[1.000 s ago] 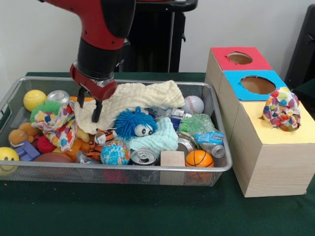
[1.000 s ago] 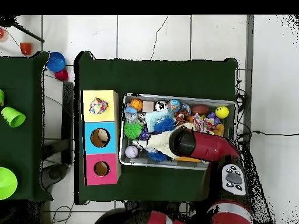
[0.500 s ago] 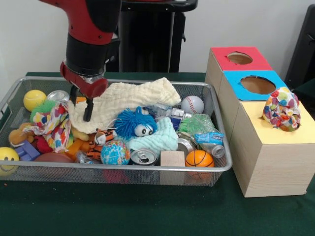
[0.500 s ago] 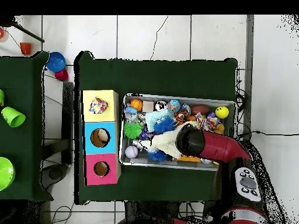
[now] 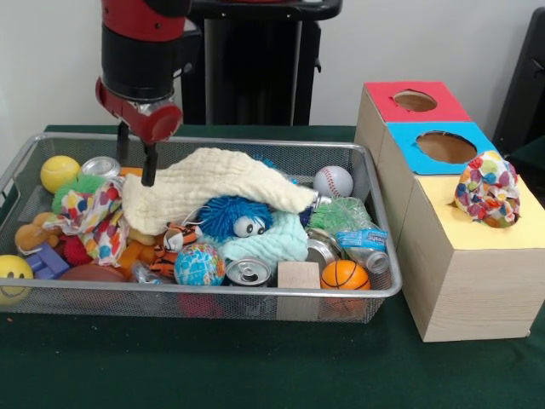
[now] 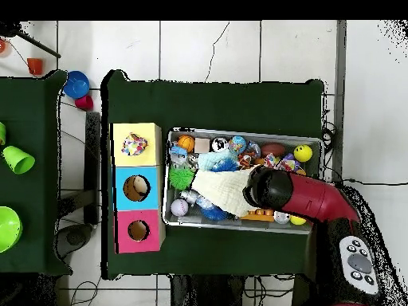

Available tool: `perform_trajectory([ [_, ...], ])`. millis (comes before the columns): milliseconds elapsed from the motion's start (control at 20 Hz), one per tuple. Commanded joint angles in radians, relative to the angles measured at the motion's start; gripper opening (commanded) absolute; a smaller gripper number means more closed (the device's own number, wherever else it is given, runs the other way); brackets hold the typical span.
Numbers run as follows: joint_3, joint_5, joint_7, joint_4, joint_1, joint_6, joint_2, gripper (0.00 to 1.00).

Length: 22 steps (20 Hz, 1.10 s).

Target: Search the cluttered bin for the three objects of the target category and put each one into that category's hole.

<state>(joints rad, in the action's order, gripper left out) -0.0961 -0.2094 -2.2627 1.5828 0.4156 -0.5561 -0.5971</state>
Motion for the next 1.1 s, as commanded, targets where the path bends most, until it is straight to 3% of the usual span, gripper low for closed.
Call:
perform_trajectory([
  [50, 0.127, -0.011, 0.12, 0.047, 0.032, -0.103, -0.045, 1.0],
  [600, 0.112, -0.114, 0.117, 0.016, 0.056, 0.039, 0.033, 1.0],
  [800, 0.141, -0.152, 0.148, -0.036, 0.093, 0.07, 0.087, 1.0],
  [1100, 0.158, -0.192, 0.118, -0.062, 0.108, 0.108, 0.128, 1.0],
])
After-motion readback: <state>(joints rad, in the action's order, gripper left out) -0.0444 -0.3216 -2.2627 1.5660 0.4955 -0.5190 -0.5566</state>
